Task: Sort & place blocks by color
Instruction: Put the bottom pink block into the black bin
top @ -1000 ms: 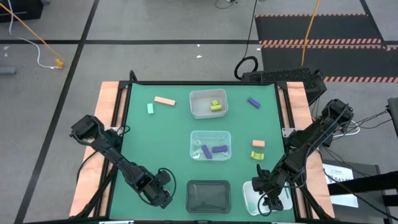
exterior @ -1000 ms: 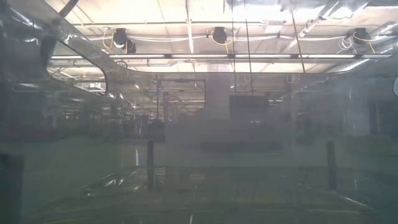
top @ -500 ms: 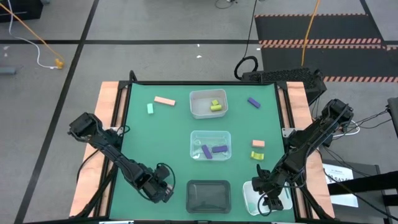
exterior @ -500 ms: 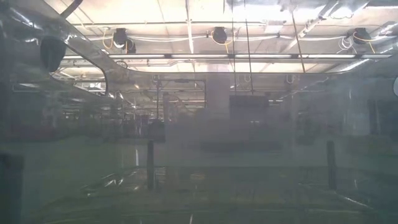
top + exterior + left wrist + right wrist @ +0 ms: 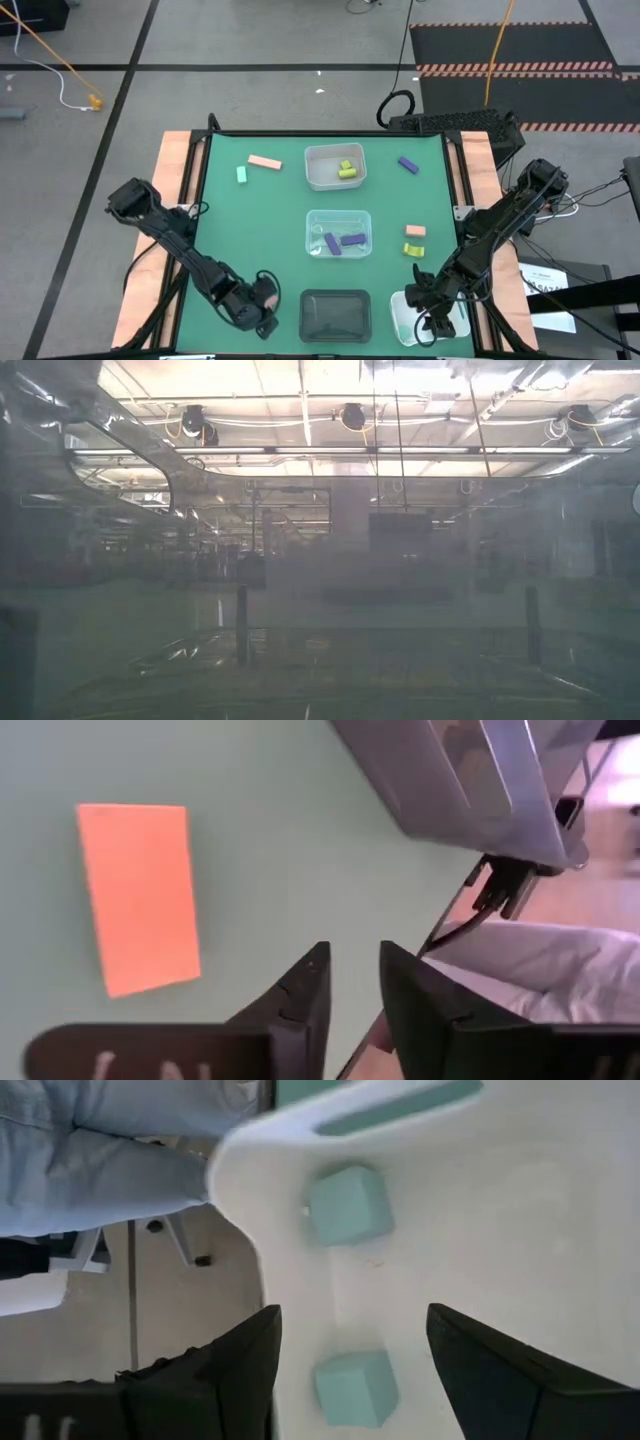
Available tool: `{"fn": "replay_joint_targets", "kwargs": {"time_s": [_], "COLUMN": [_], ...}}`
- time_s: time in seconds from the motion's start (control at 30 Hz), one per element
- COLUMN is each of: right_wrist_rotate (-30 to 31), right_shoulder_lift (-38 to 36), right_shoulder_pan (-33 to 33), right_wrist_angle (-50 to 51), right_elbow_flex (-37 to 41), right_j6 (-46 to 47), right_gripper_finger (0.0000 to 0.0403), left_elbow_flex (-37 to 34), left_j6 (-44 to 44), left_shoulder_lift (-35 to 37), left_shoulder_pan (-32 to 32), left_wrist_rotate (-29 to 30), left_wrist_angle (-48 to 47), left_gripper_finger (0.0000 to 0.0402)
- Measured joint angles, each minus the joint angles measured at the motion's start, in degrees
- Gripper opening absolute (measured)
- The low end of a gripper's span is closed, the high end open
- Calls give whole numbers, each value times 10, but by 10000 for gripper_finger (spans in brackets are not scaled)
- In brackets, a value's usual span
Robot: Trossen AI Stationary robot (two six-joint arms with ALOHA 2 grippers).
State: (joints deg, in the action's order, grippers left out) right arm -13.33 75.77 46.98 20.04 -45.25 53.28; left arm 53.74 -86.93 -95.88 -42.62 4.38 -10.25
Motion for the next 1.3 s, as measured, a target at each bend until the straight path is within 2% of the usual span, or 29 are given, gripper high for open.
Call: {"fn": "replay_joint_targets", "kwargs": {"time_s": [0.2,0.57,0.77,1.07,1.23,1.3], "right_wrist_rotate": [-1,-4,-7,-96,-87,-50], "right_shoulder_lift": [0,0,-1,-39,-88,-108], "right_shoulder_pan": [0,0,0,0,-4,-10], "right_wrist_angle": [-2,-5,-7,-49,-121,-138], "right_elbow_flex": [26,45,45,46,46,46], "right_j6": [10,16,14,42,42,32], "right_gripper_finger": [242,242,242,234,212,204], "left_elbow_flex": [0,1,2,3,1,1], "left_j6": [4,-92,-93,14,54,64], "left_shoulder_lift": [-21,-25,-24,-23,-20,-8], "left_shoulder_pan": [3,23,47,125,168,178], "left_wrist_rotate": [1,0,10,28,50,53], "left_wrist_angle": [-26,-150,-219,-259,-258,-255], "left_gripper_finger": [129,131,131,131,131,131]}}
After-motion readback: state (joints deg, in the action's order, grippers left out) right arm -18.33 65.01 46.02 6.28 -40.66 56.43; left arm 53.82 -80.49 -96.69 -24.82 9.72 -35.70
